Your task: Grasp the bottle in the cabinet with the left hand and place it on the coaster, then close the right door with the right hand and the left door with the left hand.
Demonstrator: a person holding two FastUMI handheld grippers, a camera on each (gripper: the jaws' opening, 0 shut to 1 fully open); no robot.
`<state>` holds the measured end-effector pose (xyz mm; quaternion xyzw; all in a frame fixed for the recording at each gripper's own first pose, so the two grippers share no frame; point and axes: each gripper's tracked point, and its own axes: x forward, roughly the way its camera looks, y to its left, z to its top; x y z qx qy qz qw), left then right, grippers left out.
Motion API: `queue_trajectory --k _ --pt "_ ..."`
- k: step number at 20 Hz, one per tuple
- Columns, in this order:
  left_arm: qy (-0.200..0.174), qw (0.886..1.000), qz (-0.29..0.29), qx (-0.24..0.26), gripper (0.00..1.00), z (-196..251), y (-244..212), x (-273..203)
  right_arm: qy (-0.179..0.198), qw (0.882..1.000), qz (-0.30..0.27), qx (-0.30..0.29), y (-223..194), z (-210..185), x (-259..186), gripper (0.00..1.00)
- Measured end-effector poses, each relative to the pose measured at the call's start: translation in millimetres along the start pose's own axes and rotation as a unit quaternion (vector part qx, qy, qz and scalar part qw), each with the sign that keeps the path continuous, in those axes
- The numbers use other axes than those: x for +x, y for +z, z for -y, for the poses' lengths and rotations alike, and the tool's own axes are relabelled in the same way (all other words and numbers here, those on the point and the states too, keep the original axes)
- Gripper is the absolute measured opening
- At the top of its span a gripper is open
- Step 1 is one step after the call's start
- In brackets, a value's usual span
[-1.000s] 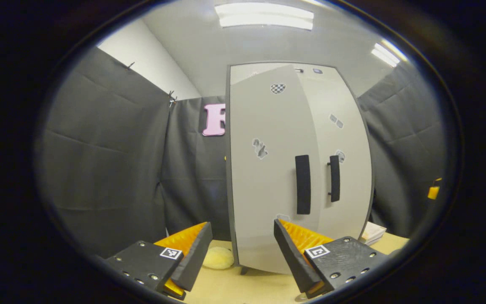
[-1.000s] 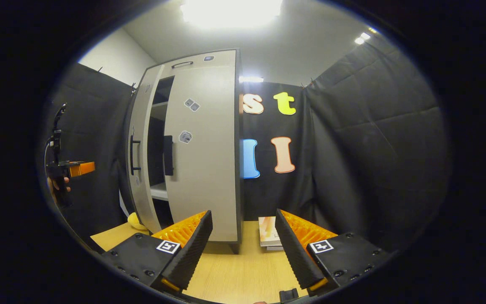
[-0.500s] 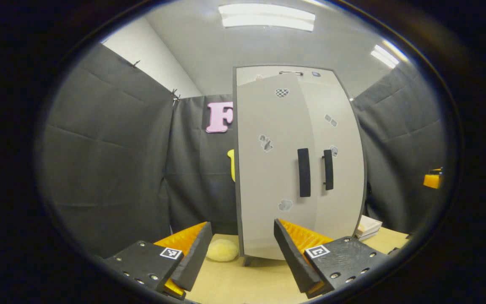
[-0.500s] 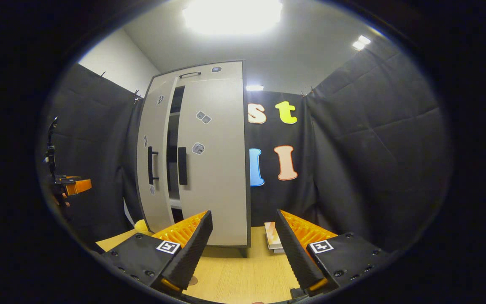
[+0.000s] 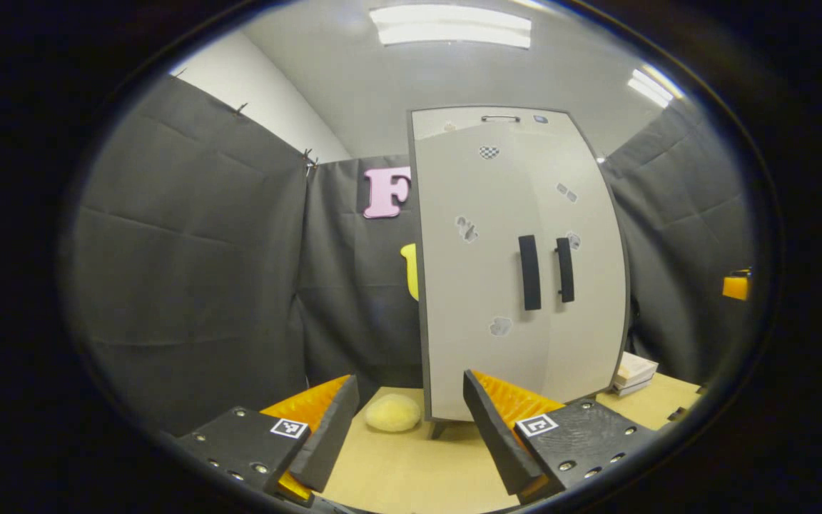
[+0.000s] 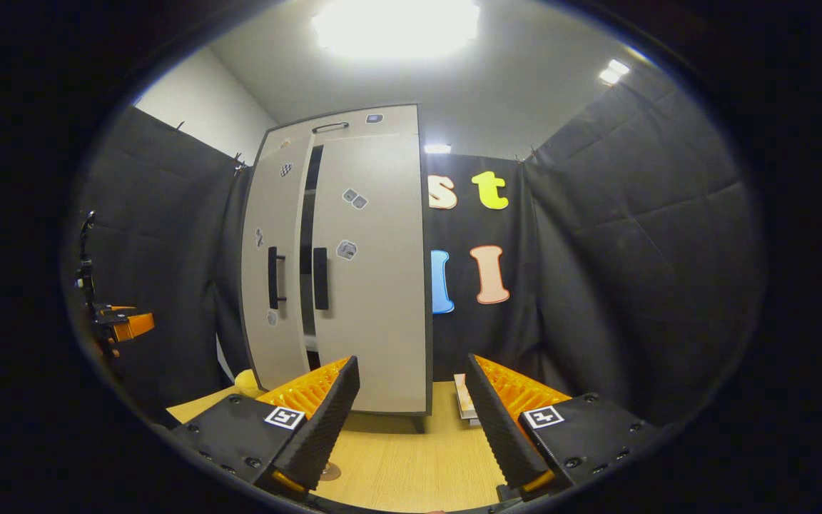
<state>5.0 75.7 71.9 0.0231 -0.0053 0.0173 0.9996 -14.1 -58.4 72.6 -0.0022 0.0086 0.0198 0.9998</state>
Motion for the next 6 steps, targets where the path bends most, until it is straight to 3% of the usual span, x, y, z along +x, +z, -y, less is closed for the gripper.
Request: queue_trajectory --k 6 --pt "0.003 1.0 0.001 -0.005 0.9 -0.4 0.7 -0.9 0.004 1.0 0.003 -0.007 2.2 -2.0 1.8 0.92"
